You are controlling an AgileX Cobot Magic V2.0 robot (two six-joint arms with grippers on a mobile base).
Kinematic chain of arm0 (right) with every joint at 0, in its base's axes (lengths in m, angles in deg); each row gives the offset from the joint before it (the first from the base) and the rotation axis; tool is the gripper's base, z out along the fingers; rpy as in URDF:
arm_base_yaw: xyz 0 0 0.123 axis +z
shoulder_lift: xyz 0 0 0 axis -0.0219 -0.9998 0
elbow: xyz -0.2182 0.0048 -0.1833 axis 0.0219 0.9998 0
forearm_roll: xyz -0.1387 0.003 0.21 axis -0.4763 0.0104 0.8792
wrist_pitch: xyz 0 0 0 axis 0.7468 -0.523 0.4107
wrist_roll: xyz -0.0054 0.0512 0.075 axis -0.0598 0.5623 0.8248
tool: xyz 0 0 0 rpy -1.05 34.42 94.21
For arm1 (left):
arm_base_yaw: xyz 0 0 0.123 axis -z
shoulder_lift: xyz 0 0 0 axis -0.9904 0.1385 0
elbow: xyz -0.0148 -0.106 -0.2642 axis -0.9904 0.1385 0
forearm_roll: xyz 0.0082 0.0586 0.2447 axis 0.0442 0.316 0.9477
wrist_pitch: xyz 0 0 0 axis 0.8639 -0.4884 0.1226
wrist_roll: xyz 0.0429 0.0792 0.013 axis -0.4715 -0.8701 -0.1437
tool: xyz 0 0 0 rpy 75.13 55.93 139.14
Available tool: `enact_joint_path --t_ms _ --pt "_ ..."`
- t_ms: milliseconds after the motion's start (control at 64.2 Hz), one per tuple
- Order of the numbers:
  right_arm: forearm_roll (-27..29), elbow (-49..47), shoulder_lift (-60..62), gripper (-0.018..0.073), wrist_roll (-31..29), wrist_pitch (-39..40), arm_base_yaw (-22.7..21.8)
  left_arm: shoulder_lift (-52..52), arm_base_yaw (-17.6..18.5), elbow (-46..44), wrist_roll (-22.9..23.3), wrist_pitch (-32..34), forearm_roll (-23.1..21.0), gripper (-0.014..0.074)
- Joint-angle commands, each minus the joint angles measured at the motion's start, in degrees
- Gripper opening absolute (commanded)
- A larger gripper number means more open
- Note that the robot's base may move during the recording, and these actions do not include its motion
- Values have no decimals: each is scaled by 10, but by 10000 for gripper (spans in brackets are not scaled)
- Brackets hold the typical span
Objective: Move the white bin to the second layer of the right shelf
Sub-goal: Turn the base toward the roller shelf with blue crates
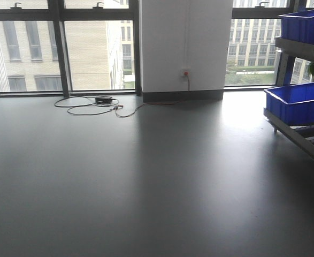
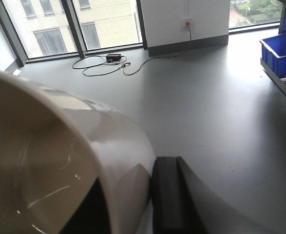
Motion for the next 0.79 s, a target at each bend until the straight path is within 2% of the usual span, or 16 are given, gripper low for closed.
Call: enact_joint_path --t_ms 0,779 --pt "-6 -18 -7 57 -1 60 -3 -8 2 21 2 48 -3 85" --pt "-6 -18 -7 57 -1 61 -3 -8 2 21 2 48 -3 85"
